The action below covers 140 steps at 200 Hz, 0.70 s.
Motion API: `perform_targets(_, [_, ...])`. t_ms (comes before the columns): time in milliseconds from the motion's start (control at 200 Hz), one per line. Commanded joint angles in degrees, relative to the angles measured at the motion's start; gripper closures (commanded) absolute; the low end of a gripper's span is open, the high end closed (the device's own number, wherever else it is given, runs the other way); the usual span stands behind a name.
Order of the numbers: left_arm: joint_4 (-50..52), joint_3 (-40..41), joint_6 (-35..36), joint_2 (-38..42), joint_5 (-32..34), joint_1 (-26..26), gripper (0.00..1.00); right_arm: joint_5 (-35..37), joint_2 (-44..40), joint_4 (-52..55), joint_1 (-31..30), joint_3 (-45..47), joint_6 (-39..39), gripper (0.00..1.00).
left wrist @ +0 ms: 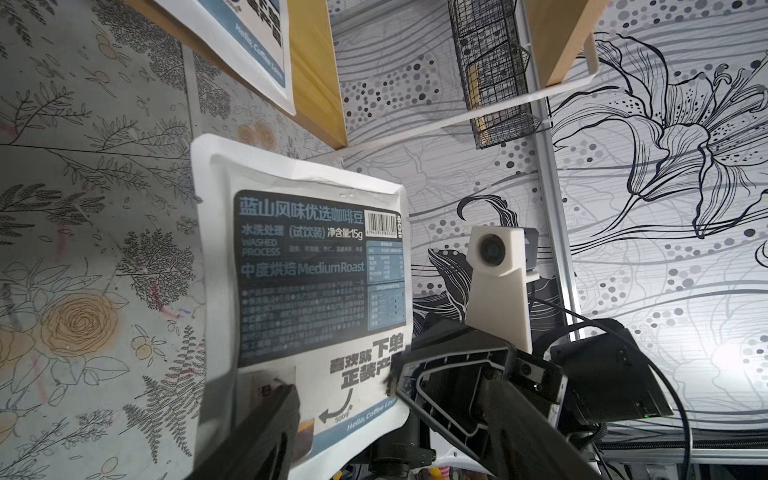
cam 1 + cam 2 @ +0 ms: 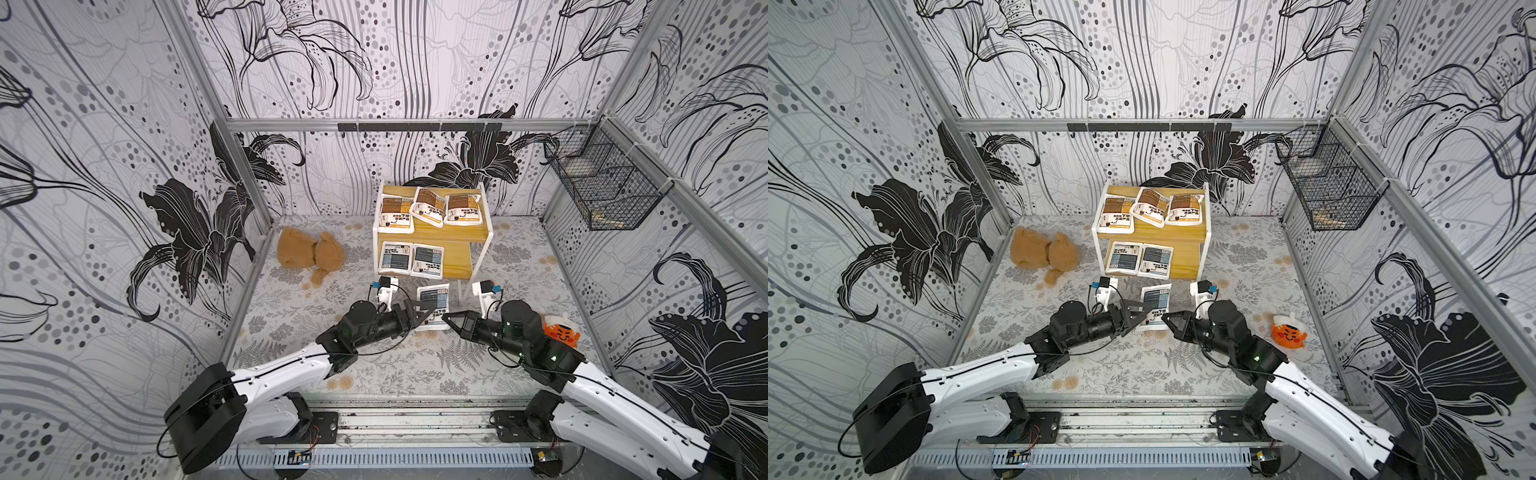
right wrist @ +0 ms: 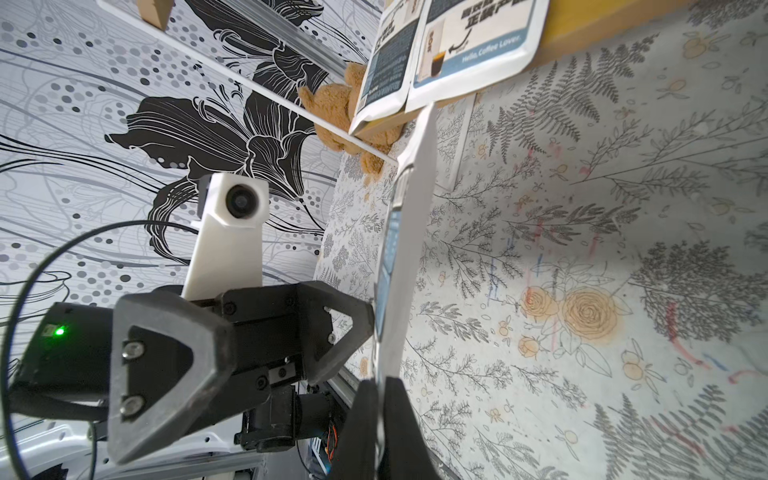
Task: Place the bagged coffee beans on the shelf by color
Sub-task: Pick up the bagged coffee beans at the center of the board.
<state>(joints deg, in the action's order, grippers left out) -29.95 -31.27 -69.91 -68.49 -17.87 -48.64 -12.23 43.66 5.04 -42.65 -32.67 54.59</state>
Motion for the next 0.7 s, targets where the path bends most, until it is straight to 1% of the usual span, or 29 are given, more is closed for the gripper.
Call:
perform_targets(0, [-2.6,-1.3,0.3,0.0,1.0,-0.4,0.25,0.9,-0.8,3.1,0.5,-2.4,-1.6,0.97])
perform_targets(55, [0.1,-1.8,1.8,0.9,1.9,-0.4,0.25,1.2,-1.1,4.0,0.9,-3.0,-2.2,0.97])
perform_targets(160, [11.5,-3.8,5.4,3.1,5.5,-0.4,0.20,0.5,-1.7,5.0,2.5,-4.1,-2.6,0.98])
perform_targets(240, [14.2,-4.0,6.1,4.0,6.1,-0.4,0.18,-1.3,-1.5,5.2,4.0,-5.0,-3.0,0.98])
perform_targets(355, [14.7,-4.3,6.6,3.3,6.0,-0.4,0.16,-3.1,-0.4,4.8,4.8,-6.2,-3.5,0.98])
perform_targets(526, [10.6,-5.1,5.6,1.2,4.5,-0.5,0.17,-5.6,0.9,2.1,4.9,-6.0,-3.1,0.98])
perform_targets(631, [7.5,-5.5,5.0,0.5,3.5,-0.4,0.21,-5.8,0.9,2.1,4.9,-5.8,-3.0,0.98])
perform_targets(696, [5.2,-5.1,4.2,0.0,2.5,-0.4,0.29,-5.6,0.4,2.1,4.8,-5.3,-2.7,0.98])
